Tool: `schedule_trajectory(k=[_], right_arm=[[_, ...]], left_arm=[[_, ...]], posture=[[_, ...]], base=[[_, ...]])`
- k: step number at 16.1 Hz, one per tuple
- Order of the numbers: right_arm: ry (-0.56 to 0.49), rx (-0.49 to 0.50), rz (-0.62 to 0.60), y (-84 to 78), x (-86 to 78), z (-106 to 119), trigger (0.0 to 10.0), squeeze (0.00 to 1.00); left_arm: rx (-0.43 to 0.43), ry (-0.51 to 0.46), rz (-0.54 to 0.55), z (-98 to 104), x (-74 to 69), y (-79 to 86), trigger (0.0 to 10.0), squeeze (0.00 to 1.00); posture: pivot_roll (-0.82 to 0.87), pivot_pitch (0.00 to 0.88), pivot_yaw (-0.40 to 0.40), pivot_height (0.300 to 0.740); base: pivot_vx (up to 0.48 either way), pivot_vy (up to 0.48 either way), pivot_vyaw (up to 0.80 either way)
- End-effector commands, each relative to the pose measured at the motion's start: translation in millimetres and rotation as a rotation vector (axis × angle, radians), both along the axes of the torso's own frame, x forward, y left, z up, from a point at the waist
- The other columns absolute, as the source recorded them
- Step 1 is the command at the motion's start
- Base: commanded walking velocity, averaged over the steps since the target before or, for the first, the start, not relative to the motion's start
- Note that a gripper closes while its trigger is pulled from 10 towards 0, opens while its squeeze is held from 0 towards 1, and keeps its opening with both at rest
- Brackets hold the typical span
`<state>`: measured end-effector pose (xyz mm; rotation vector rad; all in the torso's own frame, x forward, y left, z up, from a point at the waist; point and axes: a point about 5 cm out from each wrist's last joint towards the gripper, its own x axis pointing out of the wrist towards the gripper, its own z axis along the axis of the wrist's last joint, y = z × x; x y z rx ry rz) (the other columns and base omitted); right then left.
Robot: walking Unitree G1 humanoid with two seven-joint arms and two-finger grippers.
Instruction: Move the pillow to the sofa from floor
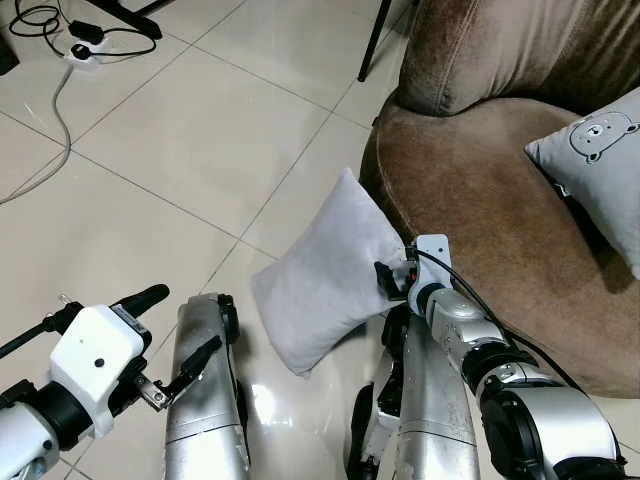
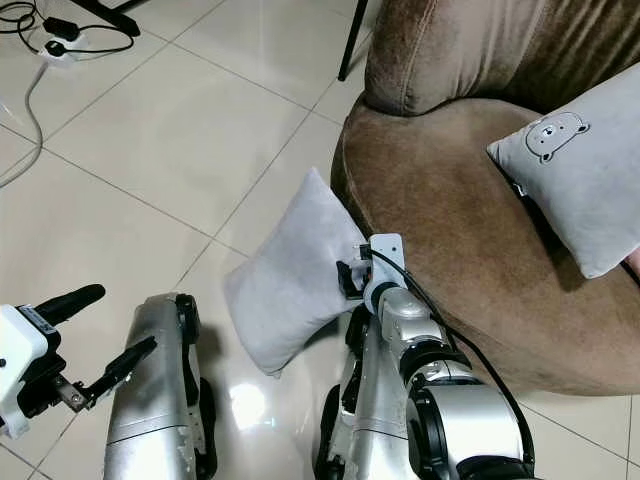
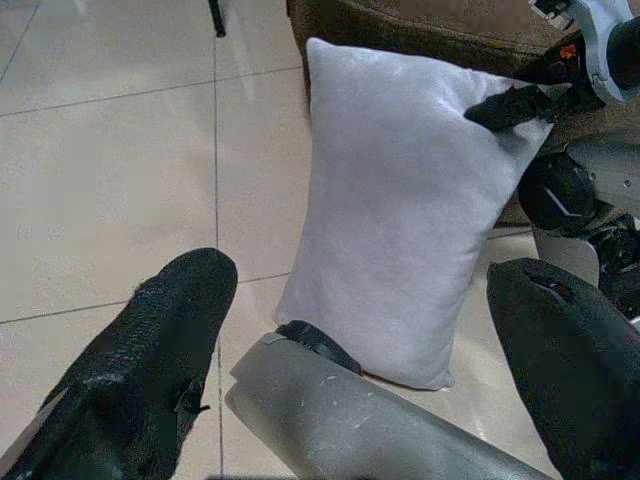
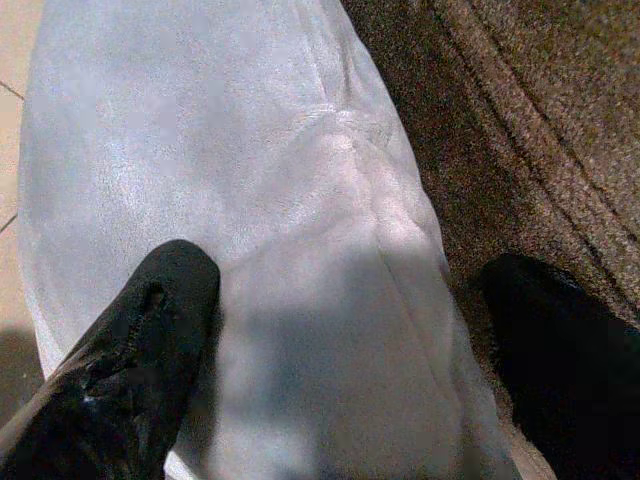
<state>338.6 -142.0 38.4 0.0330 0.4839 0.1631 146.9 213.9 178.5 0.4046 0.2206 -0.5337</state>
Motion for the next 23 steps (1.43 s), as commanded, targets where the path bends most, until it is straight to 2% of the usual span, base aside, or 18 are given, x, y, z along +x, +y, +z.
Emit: schedule_trajectory(k=[1, 16, 17, 19, 23], right_arm=[[0.038, 0.002, 0.002, -3.6, -9.1, -11, 10.0, 1.00], [0.038, 0.002, 0.002, -3.6, -9.1, -11, 10.0, 1.00], [0.100, 0.011, 0.077, 3.6, -13.0, -17, 0.0, 0.00], [0.263, 0.075, 0.318, 28.5, -31.0, -32, 0.0, 0.00], [0.284, 0.100, 0.374, 33.4, -36.2, -35, 0.0, 0.00]], left_arm=[[-0.001, 0.015, -0.009, 1, -4.4, -1.6, 10.0, 0.00], [-0.001, 0.015, -0.009, 1, -4.4, -1.6, 10.0, 0.00], [0.002, 0.023, -0.016, 0, -3.7, -0.6, 10.0, 0.00], [0.004, 0.039, -0.052, -5, 2.6, -2.2, 10.0, 0.00], [0.001, 0.042, -0.059, -7, 5.5, -2.5, 10.0, 0.00]], posture=[[0.24, 0.303, -0.123, 0.475], [0.24, 0.303, -0.123, 0.475], [0.25, 0.275, -0.132, 0.475], [0.26, 0.228, -0.138, 0.475], [0.25, 0.212, -0.134, 0.475]], base=[[0.000, 0.000, 0.00], [0.000, 0.000, 0.00], [0.000, 0.000, 0.00], [0.000, 0.000, 0.00], [0.000, 0.000, 0.00]])
